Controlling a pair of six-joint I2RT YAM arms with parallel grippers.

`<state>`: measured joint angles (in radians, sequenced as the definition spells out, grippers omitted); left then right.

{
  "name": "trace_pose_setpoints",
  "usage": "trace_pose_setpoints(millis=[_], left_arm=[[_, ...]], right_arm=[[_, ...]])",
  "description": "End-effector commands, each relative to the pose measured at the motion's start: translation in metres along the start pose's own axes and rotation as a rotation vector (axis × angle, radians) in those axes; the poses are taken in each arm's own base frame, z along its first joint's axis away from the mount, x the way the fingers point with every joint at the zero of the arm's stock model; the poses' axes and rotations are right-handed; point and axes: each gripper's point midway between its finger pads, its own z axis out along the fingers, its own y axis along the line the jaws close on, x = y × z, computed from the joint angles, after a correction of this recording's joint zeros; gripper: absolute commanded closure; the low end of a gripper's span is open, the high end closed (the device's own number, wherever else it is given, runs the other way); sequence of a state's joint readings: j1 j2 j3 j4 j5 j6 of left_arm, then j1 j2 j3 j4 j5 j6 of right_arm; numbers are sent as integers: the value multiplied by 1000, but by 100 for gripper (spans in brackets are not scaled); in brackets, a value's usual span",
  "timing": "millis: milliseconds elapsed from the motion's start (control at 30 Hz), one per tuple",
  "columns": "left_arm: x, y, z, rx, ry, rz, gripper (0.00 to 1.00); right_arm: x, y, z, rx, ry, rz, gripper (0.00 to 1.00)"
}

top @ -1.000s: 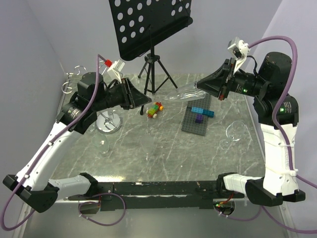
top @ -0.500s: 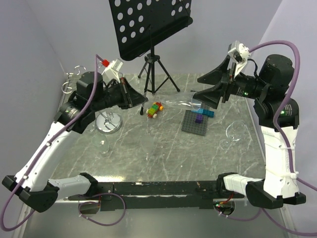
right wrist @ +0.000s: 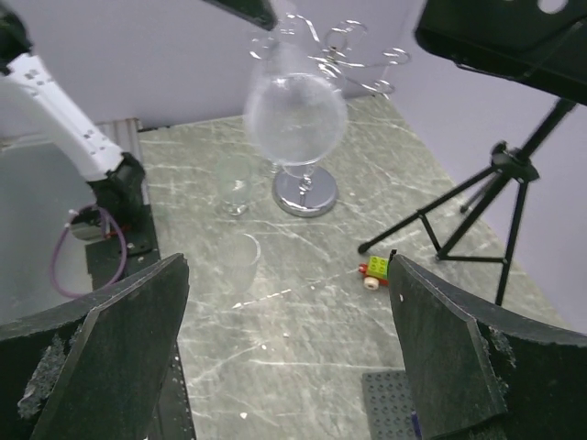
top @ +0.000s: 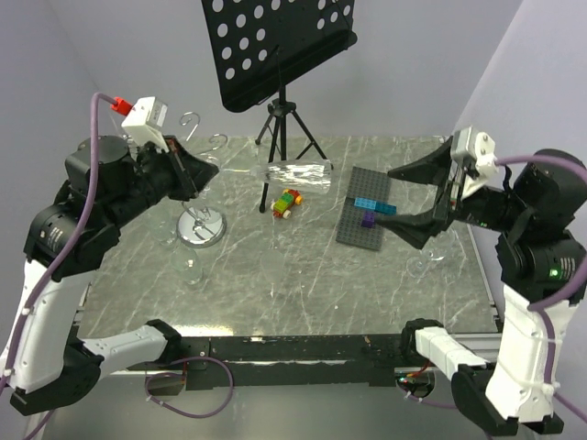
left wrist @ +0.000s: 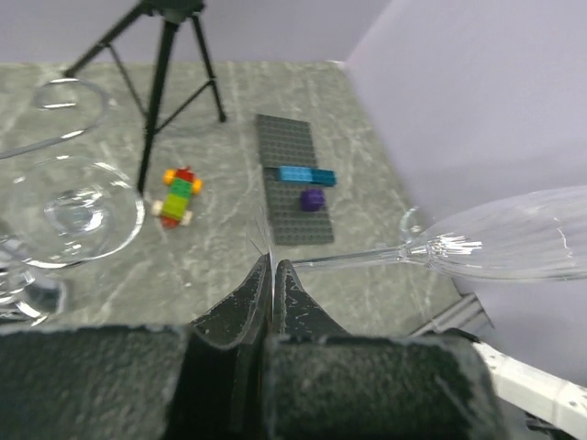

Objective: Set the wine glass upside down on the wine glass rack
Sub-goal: Turn the wine glass upside down at the wine rack.

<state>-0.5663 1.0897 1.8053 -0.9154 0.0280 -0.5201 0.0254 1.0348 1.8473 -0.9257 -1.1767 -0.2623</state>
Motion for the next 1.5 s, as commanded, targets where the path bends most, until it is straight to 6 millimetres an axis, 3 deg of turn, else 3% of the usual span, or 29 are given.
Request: trace_pose_setpoints(millis=[0,200,433,767,1133,1467], left_arm=[[-11,28,-15,-148,-36,120,99],[-44,54,-11,-300,-124,340,99],[-73,82,4,-475,-171,566,99],[-87,104,33,-626,-175,709,99],[-89,116,79,-696,-169,772,99],[-90,135,96,-784,-166,796,99]], right_arm=[[9,3,-2,-45,-10,-3,5],[43,-14,2,-46,-10,75,5],[103,-28,8,-78,3,178,5],[152,-28,10,-194,-36,251,5],[175,-21,5,-266,-72,285,5],[175,-19,4,-264,-77,281,5]])
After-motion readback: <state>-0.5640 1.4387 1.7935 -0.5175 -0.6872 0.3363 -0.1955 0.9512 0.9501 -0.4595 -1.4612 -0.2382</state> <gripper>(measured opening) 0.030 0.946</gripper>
